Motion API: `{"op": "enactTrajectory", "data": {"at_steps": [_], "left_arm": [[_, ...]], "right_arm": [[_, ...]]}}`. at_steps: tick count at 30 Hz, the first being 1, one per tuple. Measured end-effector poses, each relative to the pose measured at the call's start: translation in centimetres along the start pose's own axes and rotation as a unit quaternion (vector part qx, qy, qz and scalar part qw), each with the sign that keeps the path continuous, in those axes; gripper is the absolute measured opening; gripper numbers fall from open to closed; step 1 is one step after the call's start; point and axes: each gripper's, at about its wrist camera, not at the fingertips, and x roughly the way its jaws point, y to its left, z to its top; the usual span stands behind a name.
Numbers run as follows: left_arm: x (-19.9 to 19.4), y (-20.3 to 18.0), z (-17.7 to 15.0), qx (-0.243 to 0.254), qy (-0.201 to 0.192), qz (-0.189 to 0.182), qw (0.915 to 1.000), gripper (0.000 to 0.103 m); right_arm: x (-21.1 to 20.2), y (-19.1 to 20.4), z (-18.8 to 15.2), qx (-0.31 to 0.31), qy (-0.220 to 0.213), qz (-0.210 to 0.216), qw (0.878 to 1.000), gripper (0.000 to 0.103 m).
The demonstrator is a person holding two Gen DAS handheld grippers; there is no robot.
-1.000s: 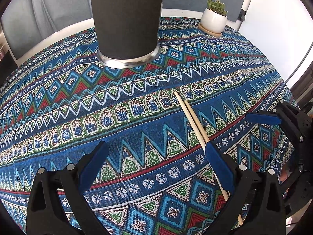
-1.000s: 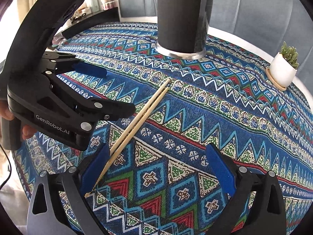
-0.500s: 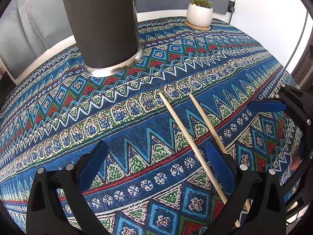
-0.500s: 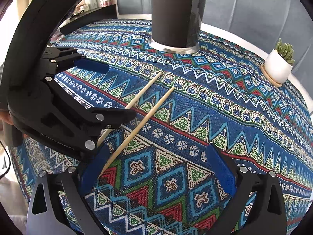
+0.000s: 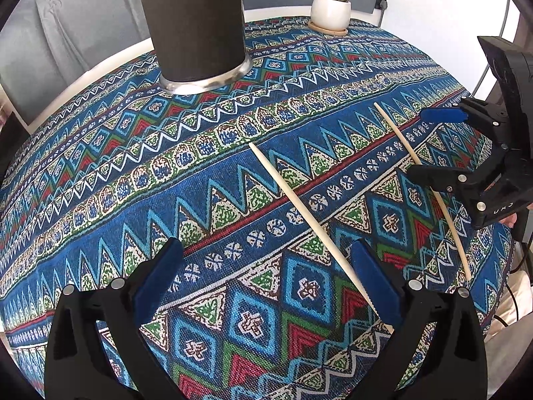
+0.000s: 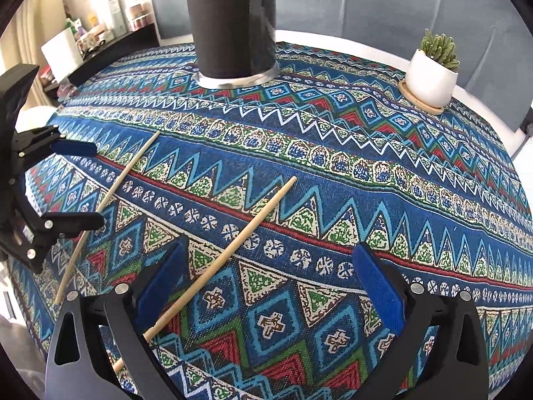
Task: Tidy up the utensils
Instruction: 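Close the left gripper on one wooden stick while the right gripper closes on the other, then lift both held sticks with both grippers up over the black cup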
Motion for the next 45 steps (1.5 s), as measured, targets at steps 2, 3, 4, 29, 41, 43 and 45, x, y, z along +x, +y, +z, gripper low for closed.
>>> {"op": "enactTrajectory", "data": {"at_steps": [2, 3, 4, 29, 41, 43, 45], "left_arm": [[-0.3, 0.1, -0.2, -0.005, -0.004, 0.002, 1.0, 0.094], [-0.5, 0.1, -0.2, -0.009, -0.006, 0.004, 0.9999, 0.087], [-0.7, 0.2, -0.3, -0.012, -0.009, 0.005, 0.9999, 0.083], [-2.8, 4.8, 0.1, -0.057, 0.006, -0.002, 0.9983, 0.005], [-5.7, 5.4, 1.0, -0.07, -0.037, 0.006, 0.9969, 0.005], [-6.2, 5.4, 1.6, -0.07, -0.049, 0.014, 0.9962, 0.005], [-7.0, 5.7, 2.2, -0.079, -0.061, 0.011, 0.9949, 0.005]], "right_arm": [[0.3, -0.2, 0.4, 0.008, 0.009, -0.003, 1.0, 0.096], [0.4, -0.3, 0.5, 0.01, 0.011, -0.004, 1.0, 0.096], [0.4, -0.3, 0.5, 0.011, 0.012, -0.006, 1.0, 0.096], [-3.1, -5.3, 0.1, 0.096, 0.007, 0.095, 0.991, 0.005], [-7.6, -6.5, 0.5, 0.116, -0.072, 0.117, 0.984, 0.005], [-8.3, -6.6, 0.6, 0.122, -0.088, 0.123, 0.981, 0.005], [-8.9, -6.7, 0.8, 0.127, -0.104, 0.131, 0.978, 0.005]]}}
